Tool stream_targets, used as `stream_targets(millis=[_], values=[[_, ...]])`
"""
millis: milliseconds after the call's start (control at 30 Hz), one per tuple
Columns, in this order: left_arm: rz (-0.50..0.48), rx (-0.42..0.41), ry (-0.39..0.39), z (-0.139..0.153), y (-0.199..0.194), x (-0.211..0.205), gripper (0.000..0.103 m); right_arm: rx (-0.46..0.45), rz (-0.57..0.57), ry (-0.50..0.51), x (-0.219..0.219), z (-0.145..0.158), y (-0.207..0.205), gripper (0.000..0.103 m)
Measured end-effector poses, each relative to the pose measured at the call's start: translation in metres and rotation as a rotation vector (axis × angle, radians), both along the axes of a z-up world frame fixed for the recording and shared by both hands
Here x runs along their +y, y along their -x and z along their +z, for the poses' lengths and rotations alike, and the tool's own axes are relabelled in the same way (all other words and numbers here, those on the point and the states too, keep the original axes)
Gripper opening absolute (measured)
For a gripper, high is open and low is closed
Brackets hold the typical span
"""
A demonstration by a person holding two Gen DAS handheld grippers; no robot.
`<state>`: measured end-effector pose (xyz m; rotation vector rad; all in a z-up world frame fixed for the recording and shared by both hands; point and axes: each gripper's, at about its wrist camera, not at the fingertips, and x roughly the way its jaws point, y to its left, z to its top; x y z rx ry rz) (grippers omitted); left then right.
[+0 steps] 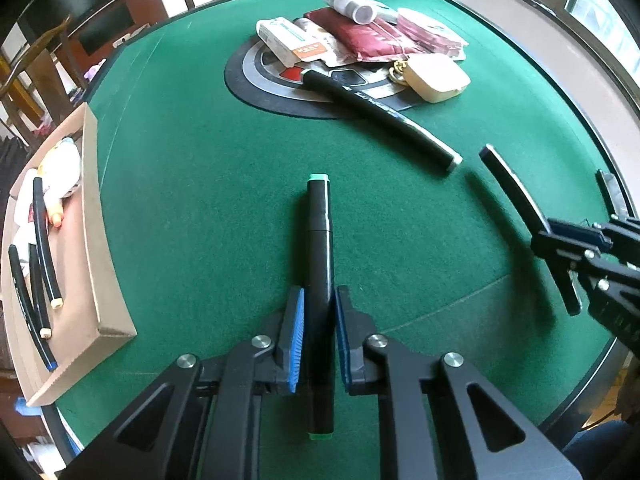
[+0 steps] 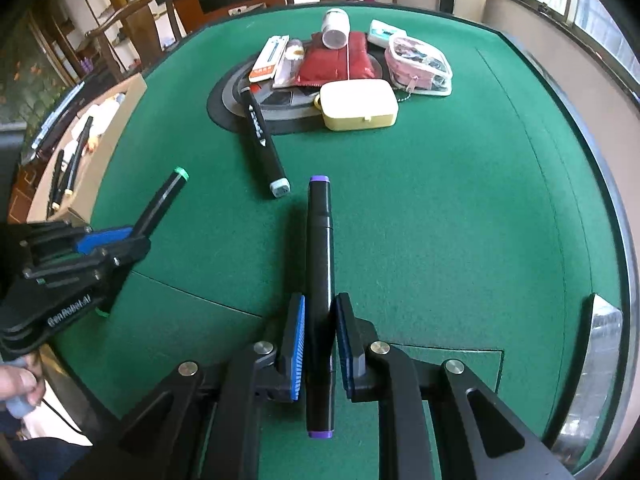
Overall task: Organize objects
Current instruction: 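Carry the green-capped and purple-capped markers toward the tray with both tools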
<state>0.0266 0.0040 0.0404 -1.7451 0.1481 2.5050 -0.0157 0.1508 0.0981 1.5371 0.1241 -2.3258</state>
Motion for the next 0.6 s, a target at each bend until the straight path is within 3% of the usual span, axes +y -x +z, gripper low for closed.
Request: stream_targets(millis=[600], values=[[0.037, 0.094, -0.004, 0.031, -0.013, -0.010, 0.014, 0.002, -0.009, 0.106, 0.000, 0.012, -0.004, 0.016]])
